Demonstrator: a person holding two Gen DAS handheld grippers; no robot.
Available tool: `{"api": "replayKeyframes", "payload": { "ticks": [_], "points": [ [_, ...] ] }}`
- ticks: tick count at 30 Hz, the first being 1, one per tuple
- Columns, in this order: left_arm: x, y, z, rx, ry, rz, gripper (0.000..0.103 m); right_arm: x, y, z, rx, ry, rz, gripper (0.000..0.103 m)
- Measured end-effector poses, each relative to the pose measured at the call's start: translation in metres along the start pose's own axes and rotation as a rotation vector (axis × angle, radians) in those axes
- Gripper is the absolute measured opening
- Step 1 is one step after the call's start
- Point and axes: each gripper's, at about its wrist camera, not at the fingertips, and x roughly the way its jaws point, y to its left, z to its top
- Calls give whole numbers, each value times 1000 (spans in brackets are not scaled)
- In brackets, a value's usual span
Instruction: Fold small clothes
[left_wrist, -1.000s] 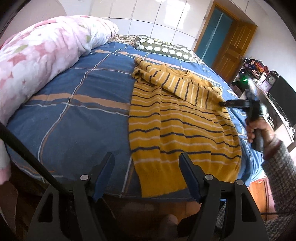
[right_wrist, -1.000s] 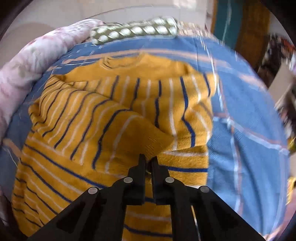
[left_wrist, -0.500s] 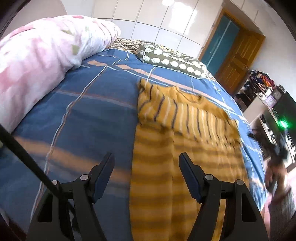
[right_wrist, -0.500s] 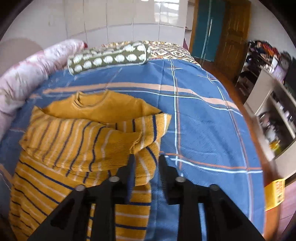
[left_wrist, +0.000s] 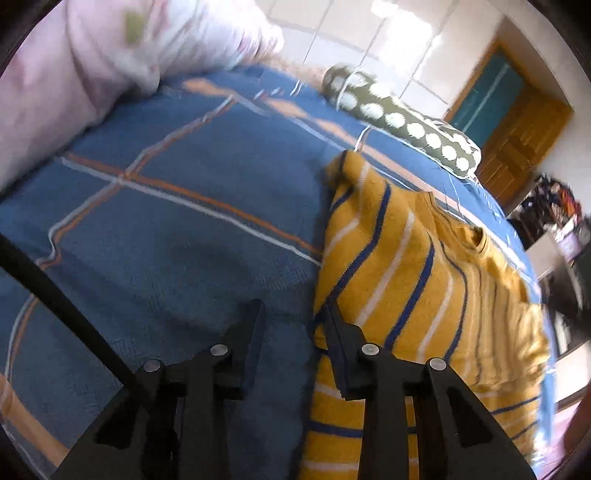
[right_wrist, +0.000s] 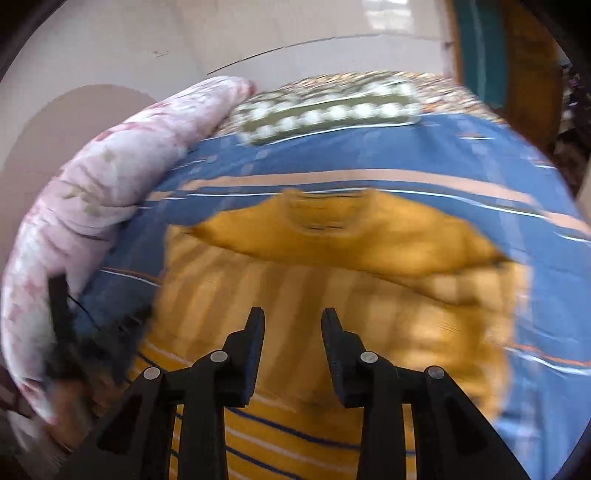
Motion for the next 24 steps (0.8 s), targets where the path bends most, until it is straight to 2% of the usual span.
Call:
{"api": "replayKeyframes", "payload": {
  "ticks": [2, 5, 8, 10, 11, 12, 13, 14, 16, 18, 19, 22, 24],
  "points": [
    [2, -2, 0, 11, -17, 4, 32, 25, 25, 20, -18, 20, 76, 34],
    [1, 10, 0, -39, -24, -56, 33, 70, 67, 47, -39, 87, 229, 24],
    [-2, 19, -2, -85, -33, -111, 33, 121, 94, 58, -49, 196, 297, 24],
    [-1, 17, -3, -75, -37, -103, 33, 165, 103, 59, -61, 287, 255, 23],
    [-1, 16, -2, -71, -37, -99, 34, 183, 103, 59, -72, 306, 174, 21],
    [-1, 16, -3, -69, -38, -99, 34, 201, 100, 60, -91, 304, 65, 7],
    [-1, 16, -2, -72, -38, -103, 34, 208, 94, 63, -78, 273, 48, 1],
    [0, 17, -1, -80, -39, -111, 34, 207, 90, 66, -41, 243, 60, 2],
    [2, 19, 0, -92, -38, -125, 34, 194, 84, 72, 16, 161, -26, 2],
    [0, 21, -2, -95, -38, -127, 34, 164, 80, 74, 8, 61, -185, 22],
    [0, 21, -1, -97, -37, -129, 34, 148, 77, 73, 11, 43, -187, 24],
    [-2, 24, -3, -111, -35, -147, 35, 87, 46, 55, 33, 59, -95, 29],
    [-1, 26, -2, -122, -32, -160, 36, 50, 21, 27, 8, 98, -91, 48]
  ]
}}
